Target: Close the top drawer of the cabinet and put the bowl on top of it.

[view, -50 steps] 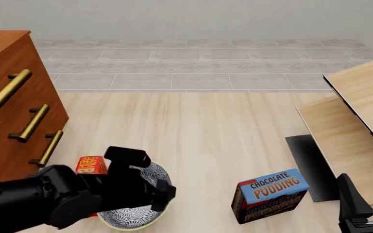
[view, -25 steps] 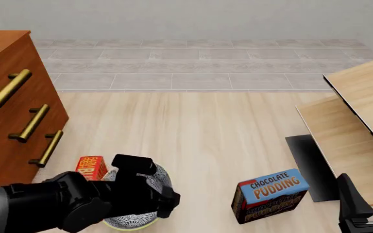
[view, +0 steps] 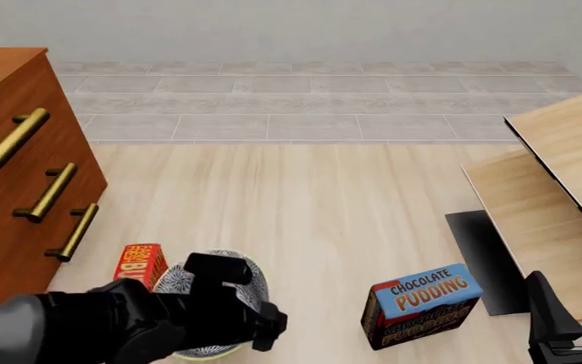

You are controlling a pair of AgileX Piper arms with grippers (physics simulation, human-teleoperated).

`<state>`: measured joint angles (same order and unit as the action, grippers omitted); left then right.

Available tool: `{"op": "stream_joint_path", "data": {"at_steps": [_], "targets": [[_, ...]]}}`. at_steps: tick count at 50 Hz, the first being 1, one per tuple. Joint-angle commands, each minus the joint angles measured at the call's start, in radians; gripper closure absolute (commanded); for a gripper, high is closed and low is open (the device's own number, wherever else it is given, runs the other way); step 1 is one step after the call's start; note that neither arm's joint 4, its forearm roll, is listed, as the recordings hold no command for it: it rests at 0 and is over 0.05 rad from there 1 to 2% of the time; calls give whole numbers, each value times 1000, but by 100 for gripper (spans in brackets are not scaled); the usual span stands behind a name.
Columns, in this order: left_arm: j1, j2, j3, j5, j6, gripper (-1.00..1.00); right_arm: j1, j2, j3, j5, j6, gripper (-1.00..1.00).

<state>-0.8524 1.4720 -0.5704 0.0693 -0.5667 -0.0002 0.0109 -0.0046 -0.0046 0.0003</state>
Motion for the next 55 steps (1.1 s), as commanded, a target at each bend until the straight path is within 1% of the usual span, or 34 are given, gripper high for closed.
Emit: {"op": "stream_joint_path", "data": {"at_steps": [1,22,35,36,43,55], "targets": [[-4,29,11,-31,-13,-100,0,-2,1,1,0,-100],[-12,80,30,-87,-38,-100,0,-2,1,1,0,-100],[-18,88,21,-84,-39,-100,0,-2,1,1,0,-100],[-20,88,22,-85,-42,100,0,-2,1,1,0,-100],[-19,91,20,-91,-38,100,0,-2,1,1,0,-100],[-43,51,-27,-40,-30,100,0,-2,1,1,0,-100]]}}
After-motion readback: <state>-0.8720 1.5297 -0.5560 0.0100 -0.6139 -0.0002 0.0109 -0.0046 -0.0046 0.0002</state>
